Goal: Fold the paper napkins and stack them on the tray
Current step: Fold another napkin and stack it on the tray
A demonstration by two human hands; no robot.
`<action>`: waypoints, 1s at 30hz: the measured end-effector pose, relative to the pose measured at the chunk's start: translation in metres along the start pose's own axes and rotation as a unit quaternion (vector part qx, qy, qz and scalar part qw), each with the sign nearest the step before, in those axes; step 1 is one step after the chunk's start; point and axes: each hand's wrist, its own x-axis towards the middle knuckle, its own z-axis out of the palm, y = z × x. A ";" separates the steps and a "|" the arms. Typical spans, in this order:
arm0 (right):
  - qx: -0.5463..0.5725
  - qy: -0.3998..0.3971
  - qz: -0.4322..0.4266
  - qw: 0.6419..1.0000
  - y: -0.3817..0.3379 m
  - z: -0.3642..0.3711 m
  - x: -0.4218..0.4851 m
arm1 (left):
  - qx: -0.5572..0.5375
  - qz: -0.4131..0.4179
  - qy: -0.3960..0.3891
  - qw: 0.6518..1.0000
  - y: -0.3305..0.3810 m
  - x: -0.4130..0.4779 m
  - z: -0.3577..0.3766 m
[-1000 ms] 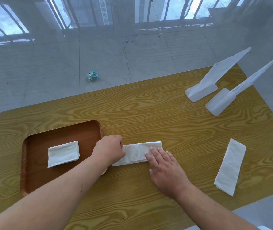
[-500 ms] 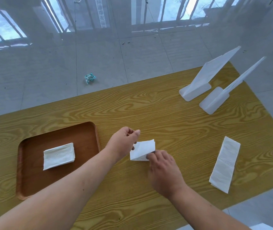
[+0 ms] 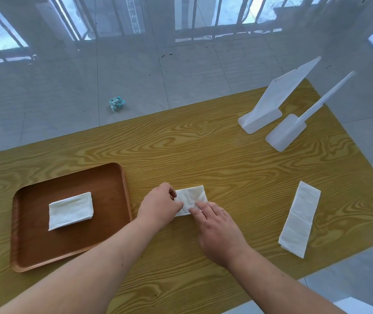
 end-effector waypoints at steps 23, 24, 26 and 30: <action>0.599 -0.041 0.308 0.738 -0.025 -0.032 0.065 | -0.395 -0.022 -0.112 0.912 -0.030 -0.013 -0.056; 0.613 -0.055 0.303 0.727 -0.029 -0.032 0.070 | -0.404 -0.026 -0.101 0.909 -0.038 -0.013 -0.063; 0.612 -0.066 0.283 0.735 -0.039 -0.031 0.079 | -0.404 -0.037 -0.065 0.912 -0.055 -0.013 -0.074; 0.585 -0.089 0.245 0.768 -0.077 -0.031 0.102 | -0.381 -0.067 0.017 0.922 -0.099 -0.014 -0.094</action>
